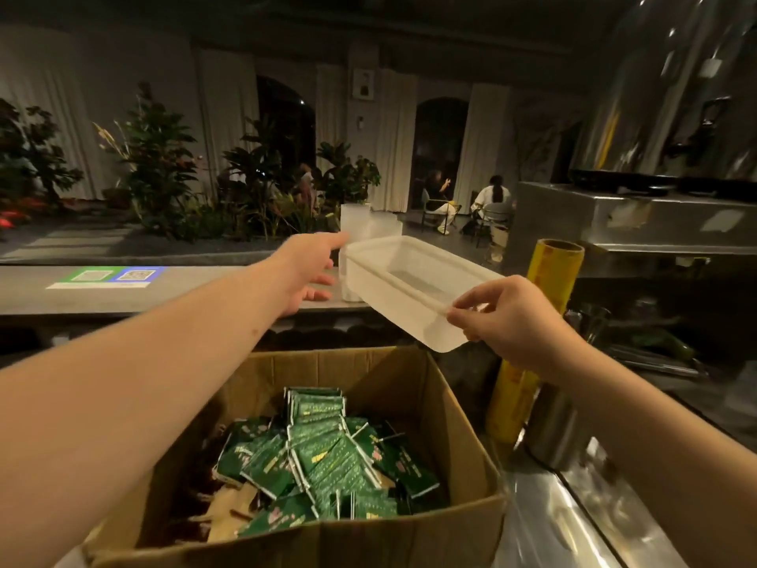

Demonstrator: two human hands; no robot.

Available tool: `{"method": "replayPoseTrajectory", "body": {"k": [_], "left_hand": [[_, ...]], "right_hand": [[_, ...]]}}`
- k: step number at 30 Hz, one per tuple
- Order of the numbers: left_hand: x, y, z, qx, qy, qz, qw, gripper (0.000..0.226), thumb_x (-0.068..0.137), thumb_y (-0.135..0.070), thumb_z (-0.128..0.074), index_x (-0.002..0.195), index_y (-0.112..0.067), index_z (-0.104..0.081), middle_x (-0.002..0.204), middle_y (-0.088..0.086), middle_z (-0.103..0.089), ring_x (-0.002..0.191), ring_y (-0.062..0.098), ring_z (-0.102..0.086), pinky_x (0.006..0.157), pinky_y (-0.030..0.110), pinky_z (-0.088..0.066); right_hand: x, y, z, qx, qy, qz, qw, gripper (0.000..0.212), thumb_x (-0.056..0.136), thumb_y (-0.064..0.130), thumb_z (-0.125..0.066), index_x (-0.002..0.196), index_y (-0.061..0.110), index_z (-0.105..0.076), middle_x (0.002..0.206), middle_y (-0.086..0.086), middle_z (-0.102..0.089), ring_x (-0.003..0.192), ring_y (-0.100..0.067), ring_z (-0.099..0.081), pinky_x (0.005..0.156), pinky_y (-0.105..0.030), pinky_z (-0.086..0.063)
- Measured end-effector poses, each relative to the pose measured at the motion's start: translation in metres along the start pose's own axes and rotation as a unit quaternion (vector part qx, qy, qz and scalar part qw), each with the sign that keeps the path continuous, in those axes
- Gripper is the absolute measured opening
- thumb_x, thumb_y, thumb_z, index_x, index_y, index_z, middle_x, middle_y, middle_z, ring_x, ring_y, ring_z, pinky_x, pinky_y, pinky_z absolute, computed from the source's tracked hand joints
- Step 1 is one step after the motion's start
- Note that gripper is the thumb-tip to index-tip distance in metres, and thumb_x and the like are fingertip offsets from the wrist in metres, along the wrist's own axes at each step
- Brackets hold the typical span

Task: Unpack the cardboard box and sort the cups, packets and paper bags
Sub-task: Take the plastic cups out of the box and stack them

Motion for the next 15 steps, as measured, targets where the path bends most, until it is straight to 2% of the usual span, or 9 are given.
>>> {"method": "replayPoseTrajectory", "body": {"k": [1, 3, 7, 8, 10, 11, 13, 15], "left_hand": [[-0.010, 0.001, 0.007, 0.022, -0.011, 0.002, 1.000, 0.035, 0.100, -0.046, -0.056, 0.124, -0.021, -0.054, 0.117, 0.002, -0.058, 0.109, 0.025, -0.057, 0.082, 0.042, -0.052], [-0.036, 0.010, 0.023, 0.081, -0.014, 0.032, 0.996, 0.035, 0.100, -0.044, -0.058, 0.122, -0.017, -0.062, 0.114, 0.007, -0.066, 0.105, 0.026, -0.060, 0.078, 0.039, -0.054], [-0.093, 0.050, 0.062, 0.162, 0.000, 0.078, 0.984, 0.025, 0.102, -0.034, -0.060, 0.117, -0.015, -0.064, 0.108, 0.012, -0.073, 0.092, 0.026, -0.065, 0.069, 0.034, -0.056], [-0.107, 0.062, 0.071, 0.170, 0.012, 0.087, 0.982, 0.025, 0.103, -0.032, -0.058, 0.119, -0.014, -0.064, 0.109, 0.012, -0.074, 0.092, 0.027, -0.067, 0.070, 0.036, -0.057], [-0.133, 0.078, 0.083, 0.181, 0.029, 0.100, 0.978, 0.021, 0.103, -0.028, -0.058, 0.118, -0.014, -0.065, 0.110, 0.013, -0.074, 0.097, 0.026, -0.070, 0.082, 0.042, -0.061], [-0.145, 0.086, 0.088, 0.189, 0.037, 0.106, 0.976, 0.017, 0.102, -0.025, -0.061, 0.116, -0.016, -0.065, 0.109, 0.011, -0.074, 0.099, 0.025, -0.072, 0.085, 0.044, -0.062], [-0.171, 0.100, 0.093, 0.191, 0.045, 0.132, 0.972, 0.015, 0.097, -0.020, -0.067, 0.112, -0.017, -0.065, 0.103, 0.007, -0.076, 0.093, 0.023, -0.075, 0.077, 0.041, -0.064], [-0.195, 0.119, 0.095, 0.187, 0.054, 0.170, 0.966, 0.016, 0.094, -0.016, -0.071, 0.109, -0.014, -0.067, 0.099, 0.007, -0.077, 0.091, 0.024, -0.076, 0.077, 0.040, -0.063]], "right_hand": [[-0.014, 0.003, 0.003, 0.018, 0.023, 0.008, 1.000, 0.006, 0.088, 0.034, -0.076, 0.082, 0.034, -0.075, 0.085, 0.010, -0.074, 0.081, -0.010, -0.071, 0.074, -0.030, -0.062], [-0.043, 0.005, 0.003, 0.027, 0.073, 0.026, 0.997, 0.002, 0.086, 0.031, -0.078, 0.084, 0.030, -0.078, 0.088, 0.009, -0.075, 0.083, -0.007, -0.071, 0.076, -0.028, -0.061], [-0.090, 0.008, -0.011, -0.016, 0.170, 0.078, 0.982, 0.006, 0.083, 0.022, -0.080, 0.087, 0.026, -0.081, 0.096, 0.011, -0.072, 0.093, 0.001, -0.067, 0.083, -0.023, -0.060], [-0.100, 0.009, -0.014, -0.007, 0.188, 0.080, 0.979, 0.006, 0.082, 0.021, -0.080, 0.086, 0.026, -0.082, 0.096, 0.011, -0.072, 0.094, 0.000, -0.068, 0.083, -0.022, -0.060], [-0.117, 0.013, -0.018, 0.016, 0.221, 0.069, 0.973, 0.004, 0.081, 0.027, -0.079, 0.084, 0.027, -0.081, 0.096, 0.011, -0.071, 0.094, -0.001, -0.068, 0.081, -0.021, -0.059], [-0.123, 0.016, -0.021, 0.029, 0.230, 0.060, 0.971, 0.009, 0.081, 0.033, -0.076, 0.084, 0.027, -0.081, 0.096, 0.012, -0.071, 0.092, -0.002, -0.068, 0.079, -0.021, -0.059], [-0.135, 0.017, -0.032, 0.057, 0.215, 0.023, 0.975, 0.017, 0.084, 0.040, -0.069, 0.090, 0.027, -0.078, 0.097, 0.010, -0.070, 0.088, -0.006, -0.069, 0.075, -0.024, -0.060], [-0.147, 0.014, -0.049, 0.062, 0.152, -0.011, 0.986, 0.018, 0.092, 0.030, -0.069, 0.110, 0.030, -0.070, 0.111, 0.014, -0.062, 0.091, -0.011, -0.068, 0.074, -0.029, -0.063]]}}
Point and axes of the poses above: each hand's wrist, its own x-axis towards the middle knuckle, its own z-axis out of the back of the hand, y = z × x, the point moved 1 cm from there along x, towards the middle knuckle
